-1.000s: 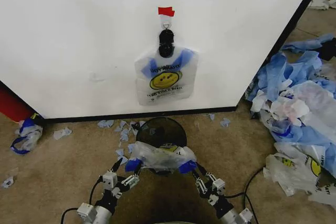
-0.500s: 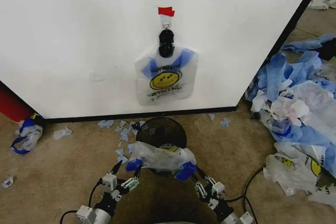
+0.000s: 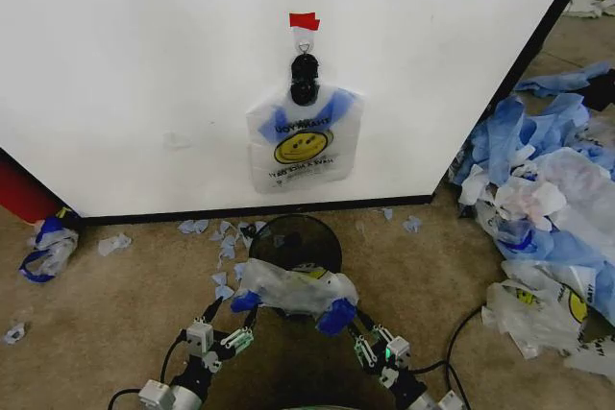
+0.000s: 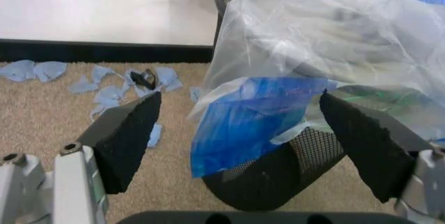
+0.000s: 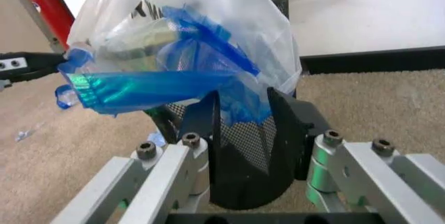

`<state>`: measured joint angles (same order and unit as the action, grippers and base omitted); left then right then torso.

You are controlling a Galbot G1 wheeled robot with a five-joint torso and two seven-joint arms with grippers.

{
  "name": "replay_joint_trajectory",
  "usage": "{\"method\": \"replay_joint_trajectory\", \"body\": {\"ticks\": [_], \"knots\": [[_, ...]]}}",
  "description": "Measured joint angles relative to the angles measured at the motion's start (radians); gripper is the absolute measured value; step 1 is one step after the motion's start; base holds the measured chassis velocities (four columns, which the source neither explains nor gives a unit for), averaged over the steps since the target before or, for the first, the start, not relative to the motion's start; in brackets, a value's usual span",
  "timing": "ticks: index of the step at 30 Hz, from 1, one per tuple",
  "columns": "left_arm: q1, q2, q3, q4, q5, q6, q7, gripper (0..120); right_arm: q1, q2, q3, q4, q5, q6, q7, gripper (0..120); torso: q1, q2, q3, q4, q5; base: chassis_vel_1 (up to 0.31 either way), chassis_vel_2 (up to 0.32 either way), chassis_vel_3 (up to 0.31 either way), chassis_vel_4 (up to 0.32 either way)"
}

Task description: Pick up the garbage bag from the wall and place it over the trash bin.

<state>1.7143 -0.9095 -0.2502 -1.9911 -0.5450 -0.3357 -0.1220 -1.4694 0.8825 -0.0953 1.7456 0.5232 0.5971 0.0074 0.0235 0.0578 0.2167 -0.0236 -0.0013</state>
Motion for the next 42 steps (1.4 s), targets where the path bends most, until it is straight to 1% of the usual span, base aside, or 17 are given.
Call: {"method": "replay_joint_trajectory", "body": {"ticks": [18,27,31,33,37,40,41,42], "knots": [[-0.001,-0.010,0.002,0.001,0.001,0.003,0.000,91,0.007,-0.002,-0.002,-0.039,-0.007,0.017,-0.041,26,0.000,0.000,0.000,0.0000,0.0000,0.000,0.000,0.000,0.000],[-0.012,-0.017,0.009,0.012,0.001,0.005,0.001,91,0.021,-0.010,-0.001,-0.054,-0.007,0.031,-0.088,26,0.000,0.000,0.000,0.0000,0.0000,0.000,0.000,0.000,0.000],[-0.014,-0.018,0.009,0.011,0.001,0.008,0.001,91,0.025,-0.018,0.001,-0.064,-0.008,0.039,-0.130,26,0.000,0.000,0.000,0.0000,0.0001,0.000,0.000,0.000,0.000],[-0.013,-0.020,0.010,0.011,0.001,0.008,0.001,91,0.028,-0.022,0.001,-0.067,-0.008,0.040,-0.146,27,0.000,0.000,0.000,-0.0001,0.0001,0.000,0.000,0.000,0.000],[-0.013,-0.027,0.014,0.015,0.003,0.008,0.001,91,0.041,-0.038,0.011,-0.075,-0.018,0.044,-0.182,35,0.000,0.000,0.000,0.0000,0.0001,0.000,0.000,0.000,0.000],[-0.014,-0.028,0.015,0.016,0.004,0.008,0.001,91,0.043,-0.041,0.012,-0.075,-0.018,0.044,-0.185,37,0.000,0.000,0.000,0.0001,0.0001,0.000,0.000,0.000,0.000],[-0.015,-0.029,0.015,0.018,0.004,0.008,0.001,91,0.044,-0.043,0.014,-0.075,-0.018,0.044,-0.187,43,0.000,0.000,0.000,0.0001,0.0000,0.000,0.000,0.000,0.000],[-0.015,-0.030,0.015,0.019,0.005,0.008,0.001,91,0.044,-0.044,0.014,-0.075,-0.019,0.044,-0.188,46,0.000,0.000,0.000,0.0000,-0.0001,0.000,0.000,0.000,0.000]]}}
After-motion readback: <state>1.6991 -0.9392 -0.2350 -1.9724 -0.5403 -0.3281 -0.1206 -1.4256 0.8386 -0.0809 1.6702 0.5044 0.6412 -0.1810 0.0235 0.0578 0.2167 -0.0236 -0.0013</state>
